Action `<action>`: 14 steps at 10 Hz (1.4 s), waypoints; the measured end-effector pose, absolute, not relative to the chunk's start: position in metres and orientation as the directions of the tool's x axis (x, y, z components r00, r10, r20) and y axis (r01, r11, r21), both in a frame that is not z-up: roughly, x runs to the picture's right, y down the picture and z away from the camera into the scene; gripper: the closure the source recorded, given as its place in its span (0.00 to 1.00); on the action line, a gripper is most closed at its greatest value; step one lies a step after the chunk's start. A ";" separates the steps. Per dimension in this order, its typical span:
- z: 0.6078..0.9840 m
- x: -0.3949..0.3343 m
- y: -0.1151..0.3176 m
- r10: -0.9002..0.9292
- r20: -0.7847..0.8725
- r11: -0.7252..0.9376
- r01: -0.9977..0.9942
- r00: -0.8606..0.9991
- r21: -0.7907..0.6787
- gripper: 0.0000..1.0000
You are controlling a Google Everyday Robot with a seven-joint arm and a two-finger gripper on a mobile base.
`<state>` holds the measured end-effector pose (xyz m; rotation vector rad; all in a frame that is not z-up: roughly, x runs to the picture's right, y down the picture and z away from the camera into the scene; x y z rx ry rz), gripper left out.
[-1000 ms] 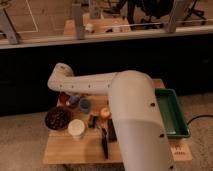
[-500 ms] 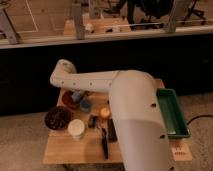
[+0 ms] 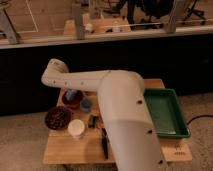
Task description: Wipe red bowl with sponge
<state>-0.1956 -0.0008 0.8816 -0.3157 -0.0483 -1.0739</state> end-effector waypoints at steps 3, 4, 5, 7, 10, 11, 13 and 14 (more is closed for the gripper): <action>0.871 -0.204 0.020 -0.866 0.231 0.401 0.892 0.444 -0.208 1.00; 0.867 -0.202 0.025 -0.867 0.236 0.396 0.894 0.439 -0.209 1.00; 0.864 -0.198 0.031 -0.866 0.242 0.393 0.895 0.438 -0.213 1.00; 0.861 -0.178 0.039 -0.858 0.242 0.399 0.885 0.452 -0.240 1.00; 0.866 -0.157 0.036 -0.842 0.227 0.427 0.862 0.489 -0.274 1.00; 0.869 -0.156 0.031 -0.838 0.219 0.437 0.856 0.499 -0.277 1.00; 0.880 -0.156 0.014 -0.836 0.203 0.451 0.849 0.510 -0.277 1.00; 0.882 -0.162 0.011 -0.838 0.202 0.450 0.851 0.507 -0.271 1.00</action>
